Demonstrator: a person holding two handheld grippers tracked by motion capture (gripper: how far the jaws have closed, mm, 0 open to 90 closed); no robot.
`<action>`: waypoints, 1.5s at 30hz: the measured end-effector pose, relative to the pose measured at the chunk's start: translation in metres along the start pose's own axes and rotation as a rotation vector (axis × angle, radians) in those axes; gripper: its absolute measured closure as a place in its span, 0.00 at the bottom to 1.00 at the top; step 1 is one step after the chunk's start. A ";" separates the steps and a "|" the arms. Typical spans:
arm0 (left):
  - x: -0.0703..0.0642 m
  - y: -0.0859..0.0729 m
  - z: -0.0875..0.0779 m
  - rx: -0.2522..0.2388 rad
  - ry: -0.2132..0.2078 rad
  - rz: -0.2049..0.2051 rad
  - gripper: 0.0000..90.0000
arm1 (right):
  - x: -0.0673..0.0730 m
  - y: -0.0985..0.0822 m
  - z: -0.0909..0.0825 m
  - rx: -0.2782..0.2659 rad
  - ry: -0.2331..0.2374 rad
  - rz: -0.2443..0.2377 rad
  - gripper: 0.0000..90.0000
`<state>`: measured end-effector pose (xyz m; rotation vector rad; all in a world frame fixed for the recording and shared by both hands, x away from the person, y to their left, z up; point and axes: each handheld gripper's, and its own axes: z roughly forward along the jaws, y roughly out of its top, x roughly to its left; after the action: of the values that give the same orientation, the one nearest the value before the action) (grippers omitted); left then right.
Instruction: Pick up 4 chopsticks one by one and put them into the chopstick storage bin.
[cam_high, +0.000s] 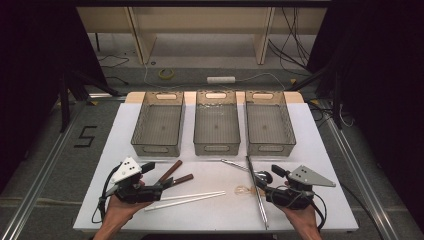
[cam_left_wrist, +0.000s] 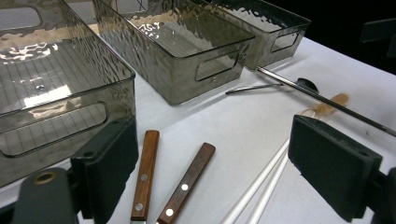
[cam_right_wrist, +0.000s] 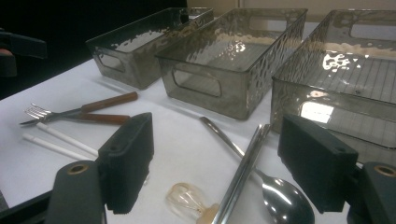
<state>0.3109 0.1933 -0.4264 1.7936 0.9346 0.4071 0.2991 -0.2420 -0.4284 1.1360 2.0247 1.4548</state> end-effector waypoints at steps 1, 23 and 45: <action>0.000 0.000 0.000 0.000 0.000 0.000 0.17 | 0.000 0.000 0.000 -0.001 -0.002 0.001 0.31; 0.003 0.004 0.002 0.020 -0.005 -0.022 0.17 | -0.003 -0.002 0.000 0.010 0.011 0.011 0.31; -0.018 0.017 0.034 0.455 -0.128 0.173 0.40 | -0.005 -0.002 0.003 0.048 0.019 0.013 0.32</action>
<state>0.3287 0.1555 -0.4233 2.2962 0.8283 0.1910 0.3034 -0.2444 -0.4320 1.1612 2.0792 1.4355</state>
